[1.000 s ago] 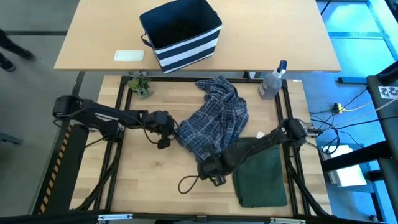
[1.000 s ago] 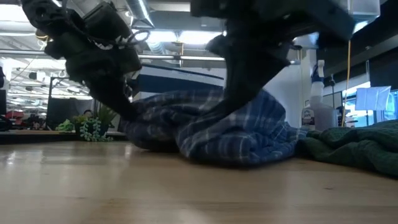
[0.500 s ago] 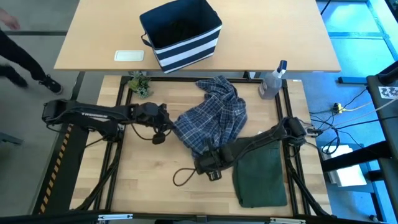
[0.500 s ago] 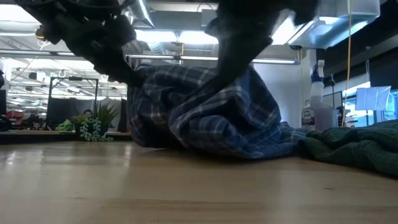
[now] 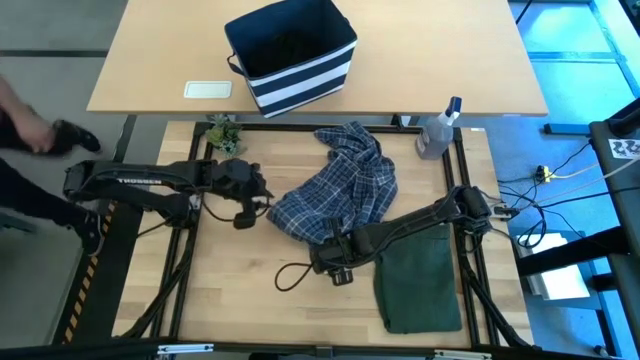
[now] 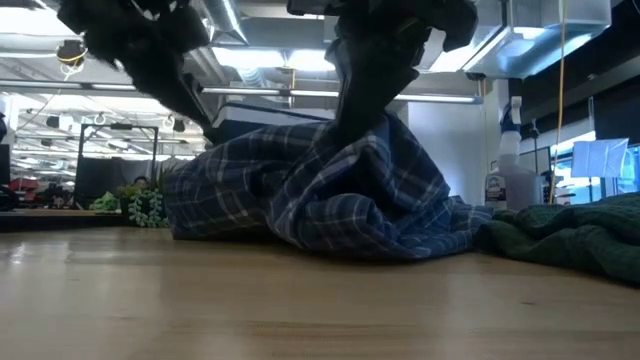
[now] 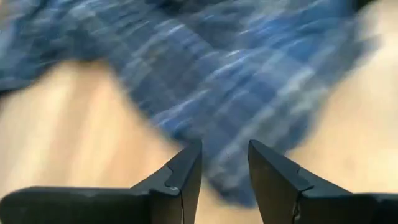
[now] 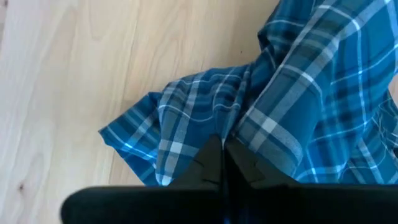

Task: Fold Laundry from Bin
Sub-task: Fold the blue checkered pants

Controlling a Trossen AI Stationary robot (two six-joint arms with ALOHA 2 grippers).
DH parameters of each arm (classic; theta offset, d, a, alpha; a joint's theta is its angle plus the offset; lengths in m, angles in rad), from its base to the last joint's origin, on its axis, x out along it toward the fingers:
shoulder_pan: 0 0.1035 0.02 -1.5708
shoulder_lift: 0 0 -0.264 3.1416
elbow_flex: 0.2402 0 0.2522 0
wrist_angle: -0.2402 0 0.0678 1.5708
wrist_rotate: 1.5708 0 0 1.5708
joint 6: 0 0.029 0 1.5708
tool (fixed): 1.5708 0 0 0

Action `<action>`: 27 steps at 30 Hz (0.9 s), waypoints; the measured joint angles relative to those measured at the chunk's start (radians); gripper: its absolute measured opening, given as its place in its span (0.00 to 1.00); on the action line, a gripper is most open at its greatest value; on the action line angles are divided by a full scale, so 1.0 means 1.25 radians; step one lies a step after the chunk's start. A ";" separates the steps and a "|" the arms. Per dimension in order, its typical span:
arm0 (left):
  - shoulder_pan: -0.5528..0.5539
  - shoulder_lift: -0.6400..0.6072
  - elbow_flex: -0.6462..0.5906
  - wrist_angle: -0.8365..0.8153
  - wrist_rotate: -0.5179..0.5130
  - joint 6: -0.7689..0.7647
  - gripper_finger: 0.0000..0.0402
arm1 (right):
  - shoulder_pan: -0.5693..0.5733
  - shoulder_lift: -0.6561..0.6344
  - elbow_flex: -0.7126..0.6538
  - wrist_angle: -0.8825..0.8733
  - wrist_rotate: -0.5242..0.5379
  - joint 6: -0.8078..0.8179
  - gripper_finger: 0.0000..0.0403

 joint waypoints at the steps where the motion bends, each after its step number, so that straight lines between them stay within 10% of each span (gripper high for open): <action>1: -0.011 0.001 0.001 0.022 0.051 -0.005 0.31 | 0.000 0.000 0.000 0.001 0.000 -0.001 0.00; 4: -0.086 0.008 -0.005 0.075 0.096 -0.038 0.31 | 0.000 0.000 0.000 0.002 0.001 -0.001 0.00; 12: -0.277 0.103 -0.055 0.206 -0.148 -0.047 0.30 | -0.010 0.000 0.000 0.009 0.008 -0.024 0.00; 20: -0.264 0.235 -0.059 0.235 -0.231 -0.065 0.29 | -0.016 0.000 0.000 0.019 0.002 -0.005 0.02; 27: -0.213 0.294 -0.059 0.299 -0.230 -0.035 0.29 | -0.014 0.000 -0.001 0.038 0.000 -0.004 0.23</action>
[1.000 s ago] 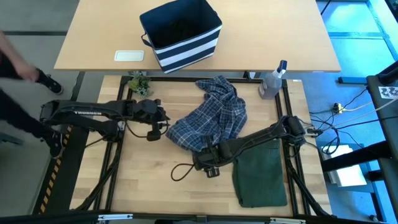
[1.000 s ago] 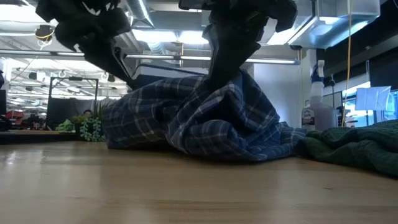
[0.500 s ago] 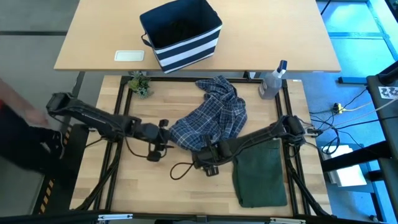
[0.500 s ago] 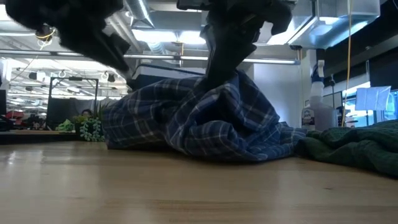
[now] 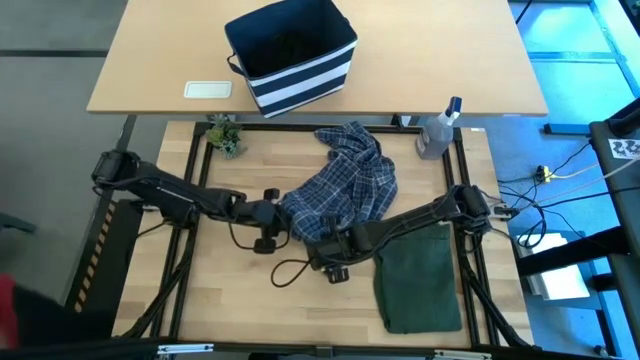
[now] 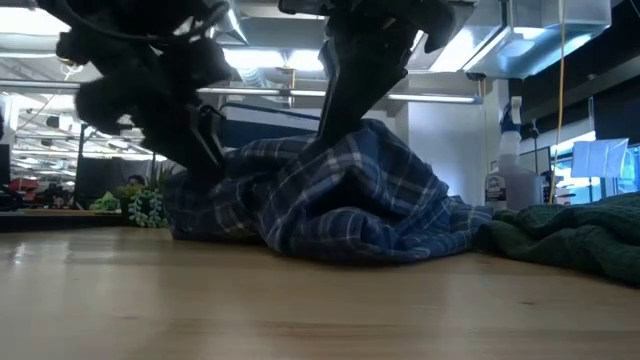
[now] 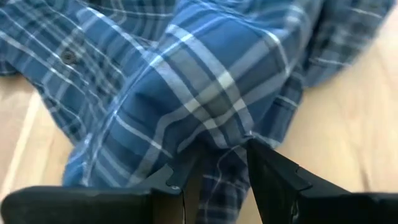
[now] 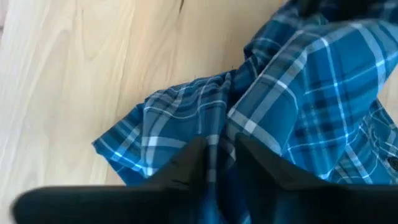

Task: Fold Laundry from Bin
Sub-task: Fold the blue checkered pants

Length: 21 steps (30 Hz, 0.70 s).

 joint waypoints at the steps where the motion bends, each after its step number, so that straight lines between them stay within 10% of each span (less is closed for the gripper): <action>1: 0.009 0.002 0.000 0.006 0.001 0.008 0.29 | 0.000 0.000 0.000 0.003 0.000 0.000 0.26; 21: 0.130 0.004 0.000 0.028 0.094 0.079 0.29 | -0.031 0.063 0.000 0.250 -0.087 -0.042 0.40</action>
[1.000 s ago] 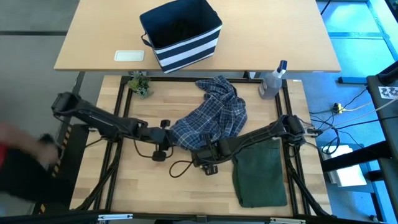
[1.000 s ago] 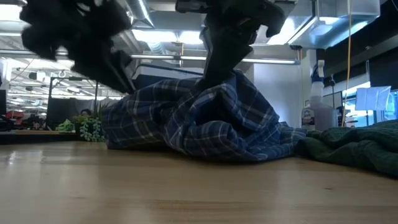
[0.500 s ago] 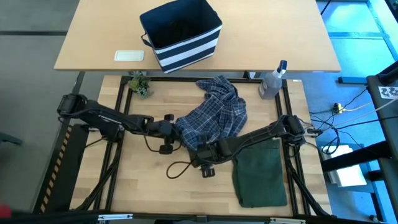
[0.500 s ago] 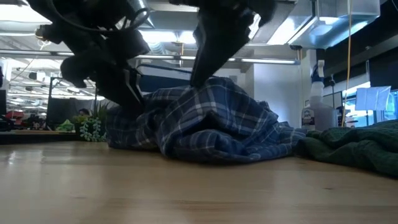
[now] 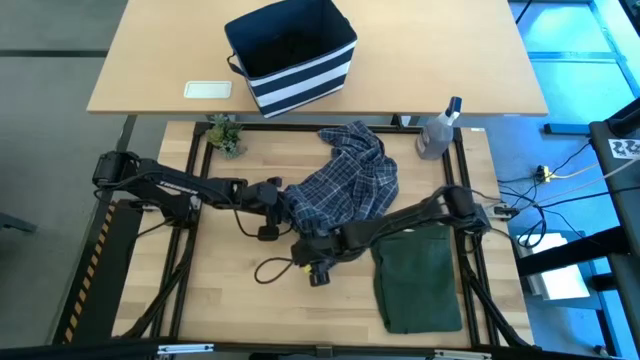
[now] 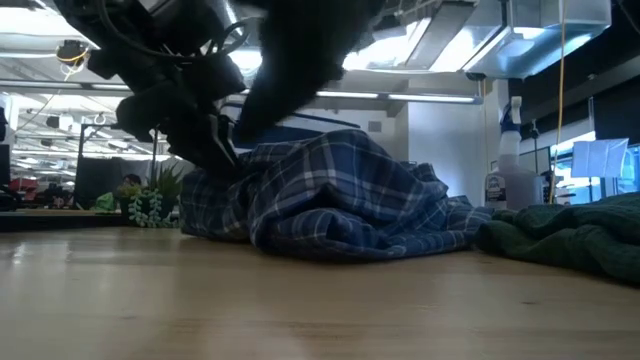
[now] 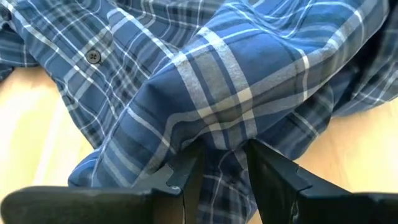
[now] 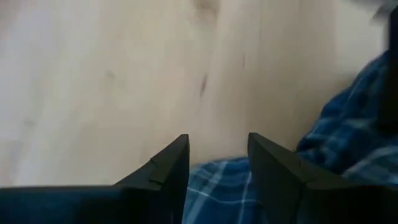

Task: Fold Laundry from Bin
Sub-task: Fold the blue checkered pants

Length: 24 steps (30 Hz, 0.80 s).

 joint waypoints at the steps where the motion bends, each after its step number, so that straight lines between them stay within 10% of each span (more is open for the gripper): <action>1: 0.001 0.000 0.000 0.001 0.006 0.000 0.29 | -0.006 0.015 0.000 -0.002 -0.003 0.002 0.40; 24: 0.001 0.000 0.000 0.004 0.013 0.000 0.29 | -0.056 0.056 0.024 -0.071 -0.008 0.083 0.40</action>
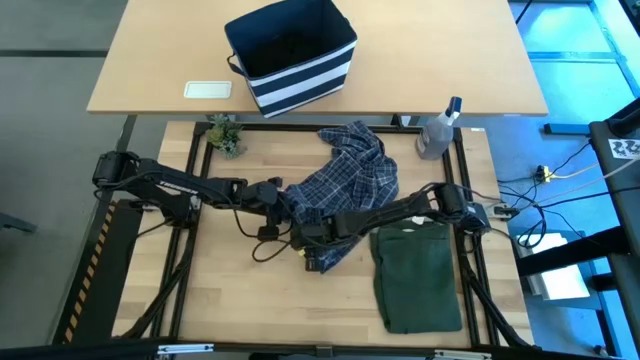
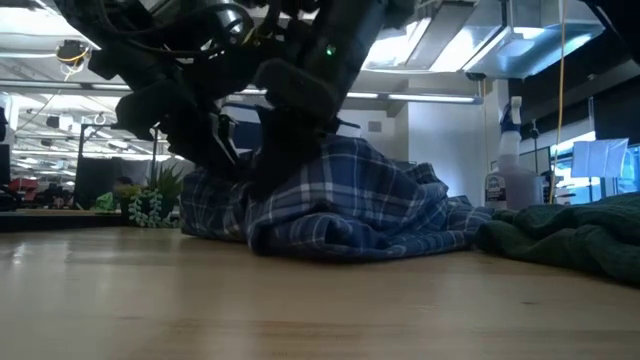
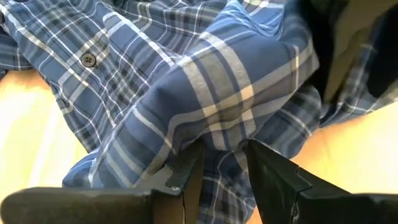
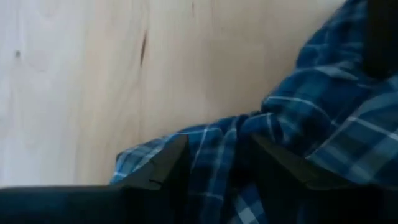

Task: Fold Laundry from Bin
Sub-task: Fold the blue checkered pants

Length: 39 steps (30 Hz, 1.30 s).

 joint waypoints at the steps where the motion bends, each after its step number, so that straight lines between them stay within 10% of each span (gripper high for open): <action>1: 0.000 0.000 0.000 0.002 0.000 0.000 0.29 | 0.001 0.003 0.000 0.005 -0.002 -0.003 0.40; 12: 0.000 0.000 0.000 0.036 -0.001 0.007 0.29 | 0.022 0.004 0.000 0.013 -0.110 -0.071 0.02; 26: 0.030 0.000 0.000 0.031 -0.009 -0.004 0.29 | 0.111 0.002 0.007 -0.119 -0.167 -0.208 0.01; 39: 0.034 -0.034 0.000 0.027 -0.053 0.002 0.29 | 0.112 0.000 0.159 -0.298 -0.107 -0.054 0.02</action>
